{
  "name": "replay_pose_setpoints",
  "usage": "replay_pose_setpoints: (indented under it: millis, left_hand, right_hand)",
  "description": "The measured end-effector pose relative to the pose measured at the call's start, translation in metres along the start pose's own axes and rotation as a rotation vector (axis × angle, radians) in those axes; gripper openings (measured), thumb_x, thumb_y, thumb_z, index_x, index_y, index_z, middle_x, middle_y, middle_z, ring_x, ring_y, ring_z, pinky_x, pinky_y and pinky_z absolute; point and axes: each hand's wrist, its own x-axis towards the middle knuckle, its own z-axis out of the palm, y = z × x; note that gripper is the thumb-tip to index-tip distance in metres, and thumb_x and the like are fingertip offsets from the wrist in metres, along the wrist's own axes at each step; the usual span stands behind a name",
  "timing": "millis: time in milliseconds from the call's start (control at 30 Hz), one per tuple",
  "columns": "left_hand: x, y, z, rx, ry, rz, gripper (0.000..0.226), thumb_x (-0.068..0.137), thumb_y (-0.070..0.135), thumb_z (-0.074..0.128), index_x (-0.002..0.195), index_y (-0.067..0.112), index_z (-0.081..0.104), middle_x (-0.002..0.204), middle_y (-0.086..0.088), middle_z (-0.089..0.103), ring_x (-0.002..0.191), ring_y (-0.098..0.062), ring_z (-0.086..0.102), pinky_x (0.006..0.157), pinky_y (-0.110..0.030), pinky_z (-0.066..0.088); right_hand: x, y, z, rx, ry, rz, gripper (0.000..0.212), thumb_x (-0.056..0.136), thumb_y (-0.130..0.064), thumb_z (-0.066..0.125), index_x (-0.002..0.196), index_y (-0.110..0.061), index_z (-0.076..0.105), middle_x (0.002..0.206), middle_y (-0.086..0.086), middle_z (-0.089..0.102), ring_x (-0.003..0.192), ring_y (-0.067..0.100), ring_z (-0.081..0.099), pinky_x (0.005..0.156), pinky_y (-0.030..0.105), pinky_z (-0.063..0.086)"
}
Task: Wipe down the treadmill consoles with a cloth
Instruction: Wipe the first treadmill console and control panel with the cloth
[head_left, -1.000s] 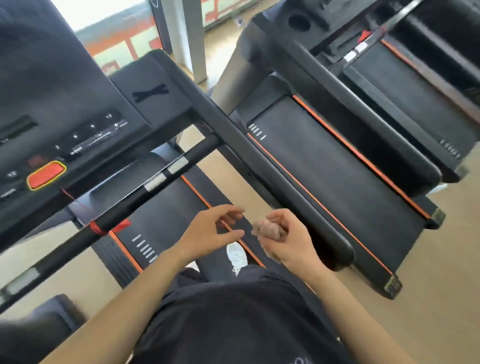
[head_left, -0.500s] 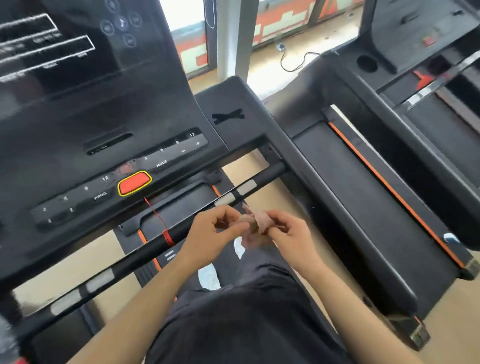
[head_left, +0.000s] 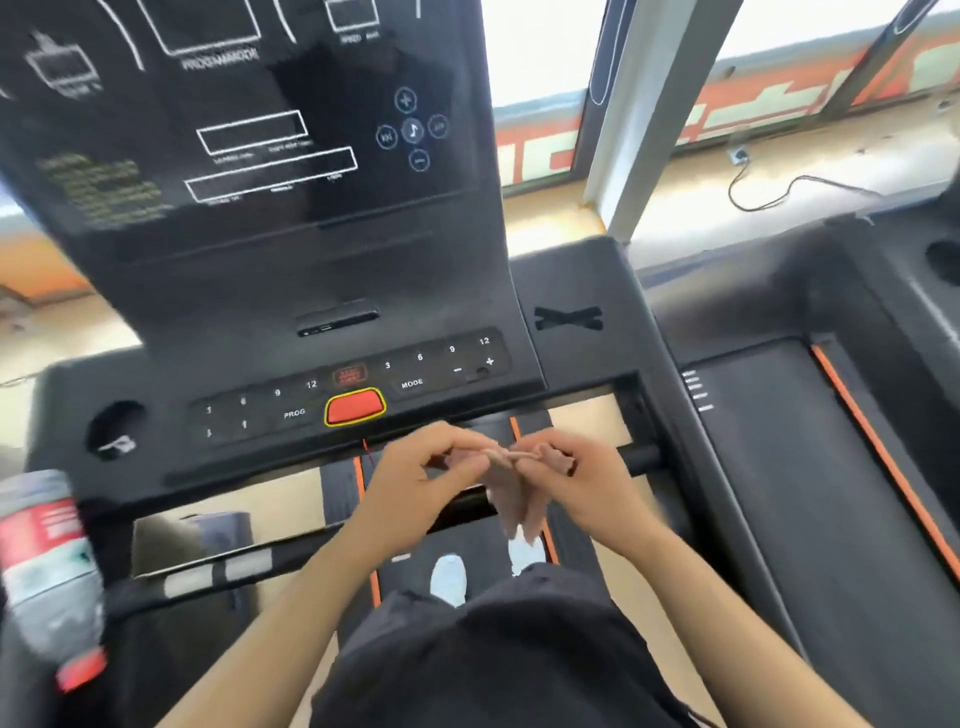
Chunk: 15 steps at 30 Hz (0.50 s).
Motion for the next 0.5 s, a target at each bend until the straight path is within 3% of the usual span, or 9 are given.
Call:
replay_pose_setpoints:
  millis: [167,300,400,500]
  left_hand:
    - [0.002,-0.006,-0.011,0.107,0.165,-0.07,0.032,0.09,0.016,0.073,0.092,0.048,0.072,0.094,0.02,0.072,0.091,-0.004,0.066,0.079,-0.011,0.045]
    - [0.004,-0.017,-0.021,0.291,0.167,-0.143,0.01,0.086,0.05,0.063,0.078,0.047,0.07,0.097,0.02,0.068,0.097,-0.005,0.066,0.089,-0.029,0.05]
    - [0.015,-0.013,-0.021,0.173,0.122,-0.131,0.018,0.087,0.044,0.068,0.1,0.036,0.076,0.112,0.025,0.071,0.113,-0.003,0.065,0.102,-0.028,0.049]
    - [0.035,-0.003,-0.015,-0.042,0.038,-0.114,0.032,0.086,0.024,0.075,0.118,0.023,0.072,0.113,0.011,0.076,0.11,-0.007,0.069,0.101,-0.029,0.052]
  right_hand:
    - [0.033,-0.001,-0.018,-0.042,-0.008,-0.034,0.008,0.091,-0.014,0.072,0.083,-0.013,0.075,0.081,-0.002,0.074,0.074,0.005,0.065,0.073,0.028,0.053]
    - [0.048,-0.022,-0.022,-0.106,-0.033,-0.144,0.008,0.088,-0.015,0.075,0.08,-0.016,0.074,0.078,-0.01,0.073,0.073,-0.001,0.064,0.069,0.011,0.047]
    - [0.057,-0.044,-0.021,-0.115,-0.087,-0.229,0.016,0.087,-0.012,0.076,0.08,-0.026,0.074,0.081,-0.014,0.073,0.079,0.001,0.066,0.072,0.009,0.046]
    - [0.066,-0.063,-0.02,-0.103,-0.135,-0.263,0.018,0.09,-0.009,0.074,0.08,-0.025,0.073,0.074,-0.015,0.071,0.069,0.001,0.065,0.066,0.011,0.046]
